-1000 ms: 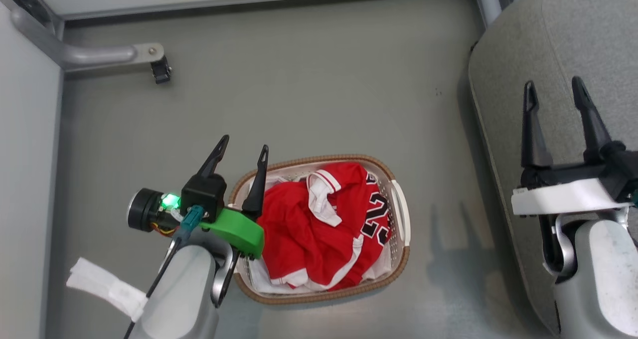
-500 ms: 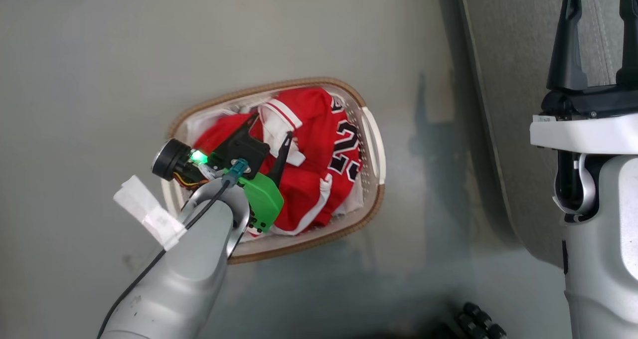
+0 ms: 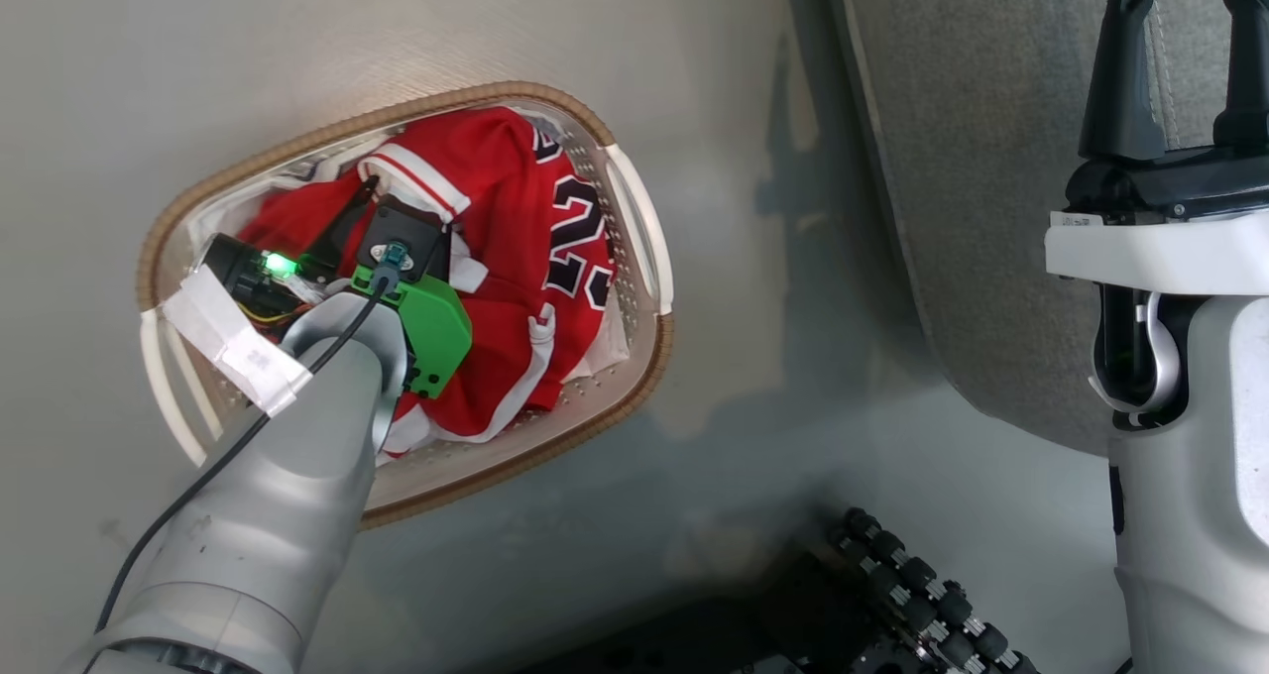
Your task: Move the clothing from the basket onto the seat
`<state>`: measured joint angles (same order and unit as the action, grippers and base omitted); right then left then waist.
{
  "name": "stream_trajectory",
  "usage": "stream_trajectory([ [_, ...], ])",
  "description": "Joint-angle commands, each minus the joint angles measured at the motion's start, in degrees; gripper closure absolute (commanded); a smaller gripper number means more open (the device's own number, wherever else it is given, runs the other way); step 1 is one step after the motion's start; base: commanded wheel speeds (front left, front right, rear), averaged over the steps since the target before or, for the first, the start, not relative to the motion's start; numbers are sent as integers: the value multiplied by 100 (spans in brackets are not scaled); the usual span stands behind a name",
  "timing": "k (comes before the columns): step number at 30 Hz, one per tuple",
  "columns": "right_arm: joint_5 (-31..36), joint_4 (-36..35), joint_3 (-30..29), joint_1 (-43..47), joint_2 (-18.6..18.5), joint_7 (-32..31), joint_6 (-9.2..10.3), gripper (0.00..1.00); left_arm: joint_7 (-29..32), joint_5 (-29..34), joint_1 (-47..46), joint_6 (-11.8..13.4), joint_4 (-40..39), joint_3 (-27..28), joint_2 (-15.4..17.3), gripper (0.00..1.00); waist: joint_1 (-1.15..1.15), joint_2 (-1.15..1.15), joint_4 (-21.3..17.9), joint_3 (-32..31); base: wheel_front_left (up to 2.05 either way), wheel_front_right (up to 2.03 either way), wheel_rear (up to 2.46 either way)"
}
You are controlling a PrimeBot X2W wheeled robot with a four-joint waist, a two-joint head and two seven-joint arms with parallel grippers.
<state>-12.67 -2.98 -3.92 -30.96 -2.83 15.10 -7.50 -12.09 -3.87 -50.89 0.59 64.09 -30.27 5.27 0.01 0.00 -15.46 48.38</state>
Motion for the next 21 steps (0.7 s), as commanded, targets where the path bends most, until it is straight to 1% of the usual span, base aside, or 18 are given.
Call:
stream_trajectory([
  [1, -68, 13, 18, -33, -11, 11, 2, 0, 4, -15, -124, 64, 84, 7, 92, 0, -1, 0, -182, 177, 0, 0, 0],
  [2, -71, 19, 31, -28, -11, 10, 2, 0, 24, -23, -148, 89, 164, 3, 108, 0, -1, 0, -187, 176, 0, 0, 0],
  [6, -102, 40, 66, -9, -12, 11, 2, 0, 26, -86, -209, 9, 360, -19, 65, 0, -1, 0, -181, 160, 0, 0, 0],
  [7, -98, 46, 66, -9, -12, 10, 2, 0, -6, -109, -216, 11, 377, -11, 60, 13, -1, 0, -175, 153, 0, 0, 0],
  [8, -96, 54, 66, -10, -12, 11, 2, 0, -45, -140, -214, 6, 382, -4, 43, 50, -1, 0, -165, 138, 0, 0, 0],
  [9, -91, 62, 60, -7, -13, 10, 3, 0, -82, -156, -201, -8, 380, -7, 21, 64, -1, 0, -154, 115, 0, 0, 0],
  [10, -80, 75, 55, -2, -12, 11, 2, 0, -123, -163, -181, -23, 370, -11, -2, 94, -1, 0, -140, 84, 0, 0, 0],
  [11, -64, 83, 45, 6, -13, 10, 2, 0, -158, -162, -168, -35, 345, -19, -13, 100, -1, 0, -124, 57, 0, 0, 0],
  [15, 19, 142, 4, 69, -12, 10, 3, 0, -271, -247, -44, -125, 175, -44, -63, 100, -1, 0, -7, -148, 0, 0, 0],
  [18, 92, 228, -3, 145, -13, 10, 3, 0, -312, -316, 105, -218, -34, -55, -116, 100, -1, 0, 125, -424, 0, 0, 0],
  [21, 193, 317, -29, 278, -15, 11, 3, 0, -311, -389, 261, -272, -436, -57, -150, 100, -1, 0, 297, -772, 0, 0, 0],
])
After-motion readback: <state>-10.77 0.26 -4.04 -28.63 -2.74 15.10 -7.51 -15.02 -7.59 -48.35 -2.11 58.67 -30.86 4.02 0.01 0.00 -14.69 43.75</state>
